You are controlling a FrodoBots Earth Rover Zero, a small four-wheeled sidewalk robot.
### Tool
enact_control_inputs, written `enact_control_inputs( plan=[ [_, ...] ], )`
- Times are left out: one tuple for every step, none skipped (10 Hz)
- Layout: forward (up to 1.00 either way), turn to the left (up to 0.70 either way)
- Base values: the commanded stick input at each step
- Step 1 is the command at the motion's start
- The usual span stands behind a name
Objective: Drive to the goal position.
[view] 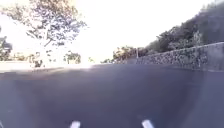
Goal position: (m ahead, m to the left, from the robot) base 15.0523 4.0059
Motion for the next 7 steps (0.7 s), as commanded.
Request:
enact_control_inputs(
  plan=[
    [0.70, -0.13],
    [0.70, -0.24],
    [0.70, -0.35],
    [0.70, -0.35],
    [0.70, -0.35],
    [0.70, -0.11],
    [0.70, -0.22]
  ],
)
